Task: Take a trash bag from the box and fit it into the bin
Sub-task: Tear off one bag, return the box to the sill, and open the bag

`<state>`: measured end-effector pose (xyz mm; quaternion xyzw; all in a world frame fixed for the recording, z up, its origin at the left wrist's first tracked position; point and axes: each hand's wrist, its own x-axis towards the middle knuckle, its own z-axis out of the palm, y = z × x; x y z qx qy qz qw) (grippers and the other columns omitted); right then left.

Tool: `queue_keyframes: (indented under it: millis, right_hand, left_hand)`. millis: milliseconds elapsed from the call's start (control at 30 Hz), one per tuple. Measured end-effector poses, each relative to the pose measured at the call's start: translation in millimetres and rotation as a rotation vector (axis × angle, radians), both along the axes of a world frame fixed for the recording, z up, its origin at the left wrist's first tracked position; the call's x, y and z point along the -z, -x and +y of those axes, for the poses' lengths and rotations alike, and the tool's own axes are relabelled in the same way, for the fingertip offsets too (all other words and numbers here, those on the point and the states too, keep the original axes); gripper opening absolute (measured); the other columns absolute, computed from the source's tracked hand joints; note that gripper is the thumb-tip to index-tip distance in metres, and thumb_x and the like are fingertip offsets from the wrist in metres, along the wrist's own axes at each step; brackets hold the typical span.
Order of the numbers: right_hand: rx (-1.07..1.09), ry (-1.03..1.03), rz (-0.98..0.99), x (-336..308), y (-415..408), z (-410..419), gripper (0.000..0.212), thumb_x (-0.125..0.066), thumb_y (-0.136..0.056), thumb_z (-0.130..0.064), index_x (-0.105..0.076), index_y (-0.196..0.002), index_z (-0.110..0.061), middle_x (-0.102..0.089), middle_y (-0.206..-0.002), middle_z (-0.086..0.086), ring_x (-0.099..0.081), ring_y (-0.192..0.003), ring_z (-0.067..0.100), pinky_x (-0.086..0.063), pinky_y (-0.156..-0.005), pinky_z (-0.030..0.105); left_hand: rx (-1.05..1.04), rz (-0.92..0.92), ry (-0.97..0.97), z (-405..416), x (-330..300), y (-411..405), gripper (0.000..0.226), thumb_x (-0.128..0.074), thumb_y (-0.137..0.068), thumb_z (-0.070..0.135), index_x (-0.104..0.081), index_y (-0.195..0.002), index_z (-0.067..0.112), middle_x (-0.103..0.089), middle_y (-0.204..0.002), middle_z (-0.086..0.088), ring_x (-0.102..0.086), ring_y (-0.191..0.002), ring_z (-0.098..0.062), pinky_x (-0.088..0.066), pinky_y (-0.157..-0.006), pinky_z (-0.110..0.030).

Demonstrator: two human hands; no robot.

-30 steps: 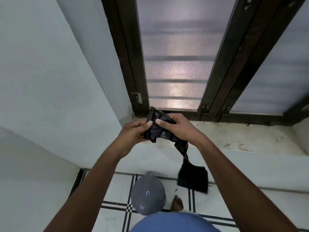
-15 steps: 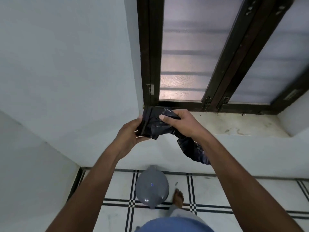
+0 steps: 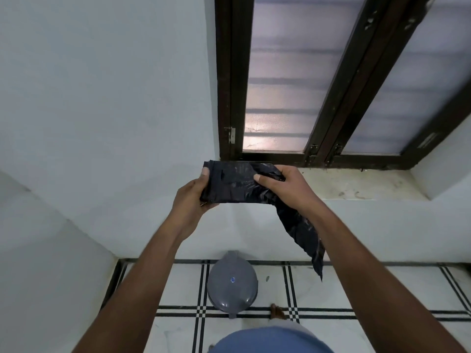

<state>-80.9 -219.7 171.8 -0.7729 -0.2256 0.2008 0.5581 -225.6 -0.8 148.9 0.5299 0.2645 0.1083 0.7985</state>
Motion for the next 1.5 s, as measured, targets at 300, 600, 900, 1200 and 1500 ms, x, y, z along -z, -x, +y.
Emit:
queue_keyframes:
  millis: [300, 600, 900, 1200, 1500]
  right_hand:
    - [0.104, 0.004, -0.055, -2.5, -45.2, -7.7, 0.032, -0.092, -0.090, -0.048, -0.082, -0.105, -0.022, -0.086, -0.102, -0.003, -0.084, -0.094, 0.017, -0.066, -0.082, 0.034]
    - [0.136, 0.158, -0.165, 11.1, -88.5, -31.0, 0.042, -0.084, -0.091, -0.060, -0.080, -0.089, -0.019, -0.084, -0.091, -0.004, -0.081, -0.092, 0.021, -0.066, -0.092, 0.050]
    - [0.223, 0.147, -0.144, 7.1, -106.9, -43.1, 0.039, -0.091, -0.086, -0.058, -0.077, -0.091, -0.022, -0.083, -0.092, -0.006, -0.081, -0.089, 0.018, -0.062, -0.081, 0.038]
    - [0.117, 0.272, -0.199, -1.2, -105.1, -45.7, 0.040, -0.087, -0.091, -0.059, -0.071, -0.094, -0.023, -0.079, -0.093, -0.006, -0.077, -0.085, 0.015, -0.061, -0.076, 0.038]
    - [-0.064, 0.507, -0.272, -24.7, -104.1, -38.9, 0.021, -0.081, -0.102, -0.037, -0.063, -0.101, -0.028, -0.072, -0.105, -0.003, -0.067, -0.091, 0.017, -0.051, -0.072, 0.034]
  left_hand:
    - [-0.214, 0.000, -0.116, 17.0, -1.0, -17.7, 0.030, -0.070, -0.107, 0.024, -0.075, -0.119, -0.002, -0.081, -0.115, -0.014, -0.079, -0.108, -0.027, -0.068, -0.083, -0.036]
    - [-0.279, 0.082, -0.267, 12.3, -0.2, -44.6, 0.028, -0.051, -0.116, 0.024, -0.075, -0.118, 0.009, -0.079, -0.115, -0.004, -0.076, -0.103, -0.018, -0.066, -0.077, -0.026]
    - [-0.302, 0.091, -0.258, 16.5, 5.7, -60.1, 0.036, -0.067, -0.107, 0.039, -0.075, -0.116, 0.005, -0.078, -0.110, -0.004, -0.074, -0.099, -0.021, -0.063, -0.093, -0.038]
    - [-0.131, 0.066, -0.306, -5.6, 1.3, -64.1, 0.029, -0.082, -0.096, 0.040, -0.081, -0.119, 0.022, -0.085, -0.112, 0.003, -0.081, -0.105, -0.018, -0.063, -0.103, -0.045]
    - [-0.149, 0.098, -0.442, -14.8, 2.5, -73.3, 0.022, -0.085, -0.095, 0.033, -0.077, -0.114, 0.027, -0.082, -0.109, 0.003, -0.079, -0.104, -0.019, -0.065, -0.097, -0.041]
